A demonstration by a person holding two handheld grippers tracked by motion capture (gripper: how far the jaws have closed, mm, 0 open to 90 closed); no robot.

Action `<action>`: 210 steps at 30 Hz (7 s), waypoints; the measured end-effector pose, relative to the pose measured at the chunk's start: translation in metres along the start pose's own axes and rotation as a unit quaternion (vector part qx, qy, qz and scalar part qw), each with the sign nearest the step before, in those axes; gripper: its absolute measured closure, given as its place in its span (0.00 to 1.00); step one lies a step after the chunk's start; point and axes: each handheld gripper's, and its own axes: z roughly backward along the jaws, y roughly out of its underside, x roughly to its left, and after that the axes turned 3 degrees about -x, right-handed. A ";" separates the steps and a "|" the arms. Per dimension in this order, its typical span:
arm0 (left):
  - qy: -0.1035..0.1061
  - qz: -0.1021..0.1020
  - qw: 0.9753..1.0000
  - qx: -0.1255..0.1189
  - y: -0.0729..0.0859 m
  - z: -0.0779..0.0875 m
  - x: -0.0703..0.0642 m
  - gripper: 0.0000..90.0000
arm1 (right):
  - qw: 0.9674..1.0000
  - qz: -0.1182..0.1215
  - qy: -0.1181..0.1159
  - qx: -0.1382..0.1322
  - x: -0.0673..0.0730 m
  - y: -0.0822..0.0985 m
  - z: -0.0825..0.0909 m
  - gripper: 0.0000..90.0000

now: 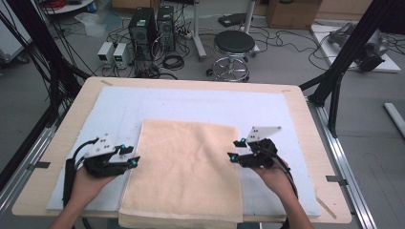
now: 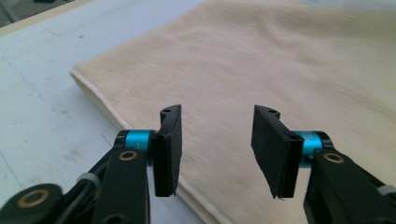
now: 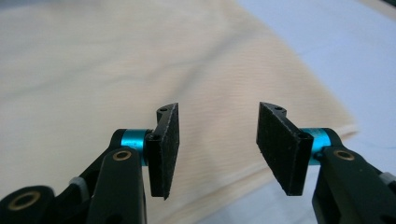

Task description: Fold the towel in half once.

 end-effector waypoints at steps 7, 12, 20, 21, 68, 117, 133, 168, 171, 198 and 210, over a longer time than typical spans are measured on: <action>-0.043 0.051 0.998 0.020 -0.014 -0.057 0.045 0.57 | 0.999 -0.035 0.036 0.016 -0.053 0.008 -0.037 0.49; -0.072 0.064 0.994 0.043 -0.005 -0.077 0.062 0.52 | 0.997 -0.061 0.041 0.033 -0.075 0.018 -0.055 0.46; -0.033 0.112 0.992 0.043 0.004 -0.095 0.067 0.83 | 0.995 -0.087 -0.017 0.046 -0.089 0.019 -0.072 0.87; -0.035 0.115 0.992 0.043 0.003 -0.097 0.068 0.90 | 0.995 -0.084 -0.020 0.049 -0.090 0.018 -0.073 0.91; 0.017 -0.004 1.000 0.003 0.025 0.001 -0.021 0.44 | 0.999 0.027 -0.031 0.022 0.021 0.022 -0.009 0.46; 0.057 -0.043 0.997 0.011 0.042 0.062 -0.076 0.85 | 0.993 0.041 -0.109 0.011 0.077 0.033 0.035 0.85; 0.037 0.001 0.999 -0.005 0.030 0.025 -0.050 0.60 | 0.997 0.009 -0.079 0.002 0.047 0.029 0.006 0.58; -0.005 0.027 1.000 -0.013 0.010 0.006 -0.021 0.24 | 0.999 -0.023 -0.018 -0.027 0.004 0.004 -0.010 0.24; -0.004 0.029 0.999 -0.014 0.007 0.003 -0.019 0.24 | 0.999 -0.020 -0.016 -0.026 0.001 0.000 -0.010 0.24; -0.007 0.023 1.000 -0.006 -0.036 -0.013 0.009 0.26 | 1.000 -0.011 -0.008 -0.011 -0.025 -0.032 -0.023 0.23; -0.012 0.025 1.000 0.005 -0.053 -0.024 0.025 0.26 | 1.000 -0.022 -0.006 -0.007 -0.039 -0.039 -0.028 0.23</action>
